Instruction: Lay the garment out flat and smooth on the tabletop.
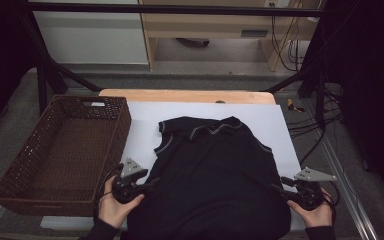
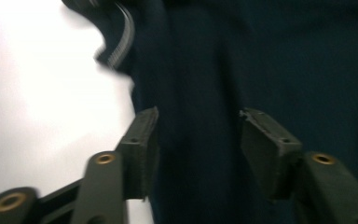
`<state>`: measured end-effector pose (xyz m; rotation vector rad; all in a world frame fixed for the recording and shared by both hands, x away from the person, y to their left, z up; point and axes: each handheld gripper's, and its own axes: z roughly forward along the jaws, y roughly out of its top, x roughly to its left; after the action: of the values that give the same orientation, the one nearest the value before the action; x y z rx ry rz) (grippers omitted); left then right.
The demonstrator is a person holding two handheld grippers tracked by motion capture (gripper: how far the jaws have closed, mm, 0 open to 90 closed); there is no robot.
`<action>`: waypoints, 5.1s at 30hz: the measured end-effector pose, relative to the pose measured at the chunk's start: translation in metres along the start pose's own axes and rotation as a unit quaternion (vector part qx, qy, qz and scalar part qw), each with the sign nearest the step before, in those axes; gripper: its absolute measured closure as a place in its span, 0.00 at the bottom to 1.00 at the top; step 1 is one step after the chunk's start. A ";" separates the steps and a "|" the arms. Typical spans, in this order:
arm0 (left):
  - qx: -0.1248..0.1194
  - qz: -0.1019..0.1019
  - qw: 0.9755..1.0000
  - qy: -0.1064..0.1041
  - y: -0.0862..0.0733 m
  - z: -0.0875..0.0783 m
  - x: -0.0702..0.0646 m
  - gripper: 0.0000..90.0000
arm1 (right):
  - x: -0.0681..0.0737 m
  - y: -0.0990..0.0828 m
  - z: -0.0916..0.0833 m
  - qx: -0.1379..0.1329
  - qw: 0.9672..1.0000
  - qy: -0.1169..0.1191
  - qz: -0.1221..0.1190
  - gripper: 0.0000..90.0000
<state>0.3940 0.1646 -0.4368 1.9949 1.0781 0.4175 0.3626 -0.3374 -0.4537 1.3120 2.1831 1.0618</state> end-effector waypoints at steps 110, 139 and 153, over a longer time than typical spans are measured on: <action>0.037 0.013 0.999 -0.036 0.002 0.046 -0.006 0.21 | -0.013 0.002 0.025 0.006 1.000 -0.005 0.018 0.38; 0.125 0.063 0.989 -0.042 -0.023 0.020 -0.031 0.96 | -0.006 -0.008 0.016 0.061 0.998 0.000 0.020 0.99; 0.081 0.075 0.993 -0.051 -0.020 -0.004 -0.029 0.69 | 0.001 -0.008 -0.004 0.045 0.999 0.018 0.001 0.71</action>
<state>0.3642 0.1494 -0.4479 2.2249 0.9274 0.3094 0.3550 -0.3404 -0.4568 1.3425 2.2809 1.0069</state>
